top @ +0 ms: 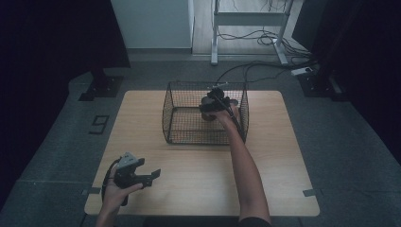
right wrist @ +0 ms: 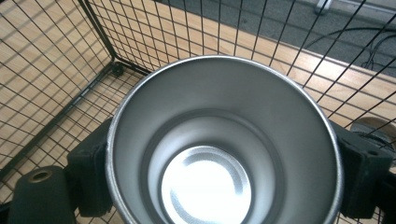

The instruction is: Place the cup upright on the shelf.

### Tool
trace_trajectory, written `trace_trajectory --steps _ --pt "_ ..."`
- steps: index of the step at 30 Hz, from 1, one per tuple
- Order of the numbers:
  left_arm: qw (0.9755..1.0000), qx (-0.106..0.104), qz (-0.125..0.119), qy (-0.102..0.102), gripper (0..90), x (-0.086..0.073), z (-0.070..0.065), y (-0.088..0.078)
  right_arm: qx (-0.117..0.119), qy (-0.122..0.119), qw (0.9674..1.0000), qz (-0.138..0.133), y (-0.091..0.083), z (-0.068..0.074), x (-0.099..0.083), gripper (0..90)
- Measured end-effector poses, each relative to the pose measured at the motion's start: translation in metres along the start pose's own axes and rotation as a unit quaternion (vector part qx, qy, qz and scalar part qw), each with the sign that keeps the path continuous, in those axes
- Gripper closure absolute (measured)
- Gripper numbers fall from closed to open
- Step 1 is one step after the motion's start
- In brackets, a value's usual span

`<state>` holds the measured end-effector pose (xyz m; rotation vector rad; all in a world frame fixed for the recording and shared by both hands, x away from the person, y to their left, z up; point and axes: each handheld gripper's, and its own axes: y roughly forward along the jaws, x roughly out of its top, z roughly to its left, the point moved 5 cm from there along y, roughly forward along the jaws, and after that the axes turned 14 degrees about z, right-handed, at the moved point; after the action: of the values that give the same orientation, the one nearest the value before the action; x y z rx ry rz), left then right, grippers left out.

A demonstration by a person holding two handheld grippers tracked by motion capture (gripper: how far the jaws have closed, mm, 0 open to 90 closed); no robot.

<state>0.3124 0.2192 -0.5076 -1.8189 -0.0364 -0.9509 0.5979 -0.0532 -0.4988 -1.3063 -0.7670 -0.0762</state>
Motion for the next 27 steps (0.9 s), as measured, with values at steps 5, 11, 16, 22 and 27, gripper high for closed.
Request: trace_trajectory --steps 5,11,16,22,27 --pt "1.0000 0.001 -0.001 -0.002 15.7 0.000 0.002 -0.001 -0.001 0.002 1.0000 0.008 0.005 -0.002 -0.001 13.4" --pt "1.0000 0.002 -0.003 -0.004 15.7 -0.001 0.003 -0.002 -0.003 0.004 0.9997 0.026 0.011 -0.005 -0.001 13.4" --pt "0.9999 0.004 -0.006 -0.008 15.7 -0.001 0.005 -0.004 -0.003 0.005 0.9990 0.044 0.019 -0.007 -0.001 13.3" --pt "1.0000 0.003 -0.005 -0.008 15.7 -0.001 0.005 -0.004 -0.010 0.003 0.9985 0.054 0.024 -0.007 -0.001 13.3" --pt "1.0000 0.003 -0.006 -0.008 15.7 -0.001 0.005 -0.004 -0.010 0.001 0.9983 0.058 0.025 -0.007 -0.002 13.3"
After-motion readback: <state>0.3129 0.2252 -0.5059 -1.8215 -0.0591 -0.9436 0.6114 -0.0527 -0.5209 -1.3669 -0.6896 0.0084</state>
